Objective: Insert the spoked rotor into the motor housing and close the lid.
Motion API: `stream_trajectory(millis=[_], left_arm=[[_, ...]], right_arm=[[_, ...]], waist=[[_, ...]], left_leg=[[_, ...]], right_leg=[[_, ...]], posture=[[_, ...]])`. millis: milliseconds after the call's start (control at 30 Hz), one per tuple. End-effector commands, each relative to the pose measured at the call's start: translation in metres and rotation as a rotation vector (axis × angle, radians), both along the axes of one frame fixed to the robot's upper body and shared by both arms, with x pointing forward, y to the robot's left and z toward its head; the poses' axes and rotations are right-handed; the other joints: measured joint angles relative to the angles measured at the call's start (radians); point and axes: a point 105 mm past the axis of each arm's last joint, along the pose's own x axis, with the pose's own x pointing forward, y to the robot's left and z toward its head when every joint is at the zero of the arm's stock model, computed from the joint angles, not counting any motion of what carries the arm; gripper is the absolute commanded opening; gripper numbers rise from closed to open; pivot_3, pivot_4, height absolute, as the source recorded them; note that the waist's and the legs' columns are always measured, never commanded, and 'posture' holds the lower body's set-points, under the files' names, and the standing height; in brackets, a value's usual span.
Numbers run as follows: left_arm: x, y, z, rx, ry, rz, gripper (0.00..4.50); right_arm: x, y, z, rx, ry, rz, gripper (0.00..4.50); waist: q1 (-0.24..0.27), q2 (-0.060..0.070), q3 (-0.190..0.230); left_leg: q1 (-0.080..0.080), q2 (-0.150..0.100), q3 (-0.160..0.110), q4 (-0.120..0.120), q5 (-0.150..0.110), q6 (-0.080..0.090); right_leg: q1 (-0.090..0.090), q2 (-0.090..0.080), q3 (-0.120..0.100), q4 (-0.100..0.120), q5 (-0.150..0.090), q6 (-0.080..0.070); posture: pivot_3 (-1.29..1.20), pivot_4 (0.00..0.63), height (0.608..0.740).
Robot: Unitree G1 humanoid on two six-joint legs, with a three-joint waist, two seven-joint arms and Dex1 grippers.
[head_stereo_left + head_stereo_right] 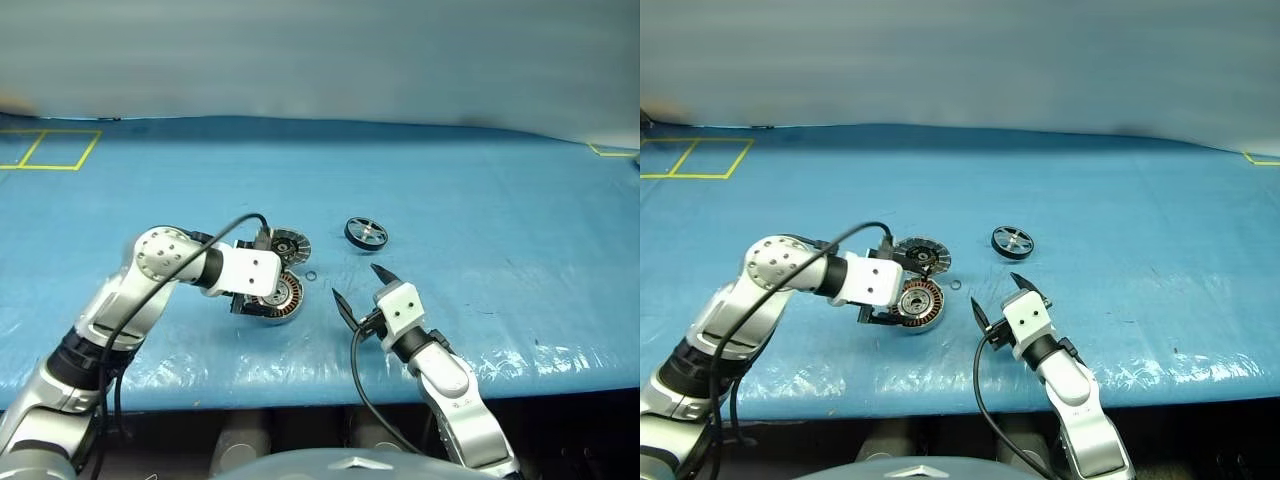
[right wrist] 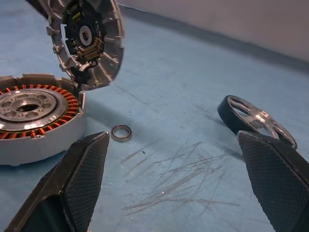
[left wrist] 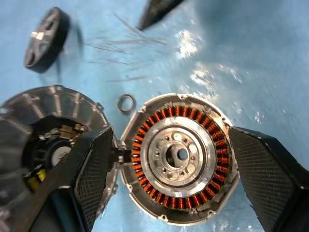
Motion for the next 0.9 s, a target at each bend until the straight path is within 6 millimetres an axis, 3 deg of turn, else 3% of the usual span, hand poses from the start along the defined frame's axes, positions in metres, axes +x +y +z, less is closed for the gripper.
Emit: stream_trajectory(millis=[33, 133, 233, 400, 567, 700, 900], left_arm=[[0.01, 0.027, 0.021, -0.252, 0.038, 0.251, 4.06], [0.011, 0.053, 0.008, -0.326, 0.056, 0.446, 4.06], [-0.009, 0.058, -0.014, -0.358, 0.109, 0.508, 4.06], [-0.032, 0.052, -0.024, -0.471, 0.123, 0.552, 4.06], [-0.042, 0.046, -0.023, -0.572, 0.162, 0.585, 4.06], [-0.052, 0.032, -0.022, -0.57, 0.173, 0.529, 4.06], [-0.057, 0.018, -0.025, -0.574, 0.212, 0.483, 4.06]], right_arm=[[0.013, -0.004, 0.011, 0.01, -0.026, -0.018, 4.5], [0.02, 0.0, 0.012, -0.003, -0.026, 0.038, 4.5], [0.027, 0.006, 0.009, -0.034, 0.003, 0.102, 4.5], [0.032, 0.018, -0.001, -0.099, 0.079, 0.27, 4.5], [0.047, 0.012, -0.012, -0.091, 0.161, 0.291, 4.5], [0.06, 0.011, -0.025, -0.113, 0.218, 0.321, 4.5], [0.062, 0.028, -0.031, -0.117, 0.224, 0.402, 4.5]], waist=[[-0.009, 0.001, 0.0], [-0.017, 0.0, 0.001], [-0.016, 0.0, 0.001], [-0.004, -0.004, 0.003], [-0.002, -0.004, 0.003], [-0.008, -0.004, 0.004], [-0.008, -0.003, 0.004]], left_leg=[[0.001, 0.0, 0.0, 0.0, 0.0, 0.0], [0.004, 0.0, 0.0, 0.0, 0.0, 0.0], [0.004, 0.0, -0.001, -0.001, 0.0, 0.0], [0.003, 0.001, -0.001, -0.001, 0.0, 0.0], [0.005, 0.001, 0.0, -0.001, 0.0, -0.001], [0.005, 0.001, 0.001, -0.001, 0.0, -0.001], [0.005, 0.0, 0.0, -0.003, 0.0, -0.001]], right_leg=[[0.001, 0.0, 0.0, 0.0, -0.001, 0.002], [0.003, 0.0, 0.0, 0.0, -0.001, 0.002], [0.003, 0.0, 0.0, 0.0, 0.002, -0.003], [0.003, -0.004, -0.001, -0.001, 0.002, -0.003], [0.001, -0.006, -0.001, -0.001, 0.002, -0.003], [0.005, -0.006, -0.001, -0.001, 0.003, -0.003], [0.004, -0.005, -0.001, -0.002, 0.003, -0.004]], posture=[[0.0, 0.15, 0.74], [0.0, 0.15, 0.74], [0.0, 0.15, 0.74], [0.0, 0.15, 0.74], [0.0, 0.15, 0.74], [0.0, 0.15, 0.74], [0.0, 0.15, 0.74]])
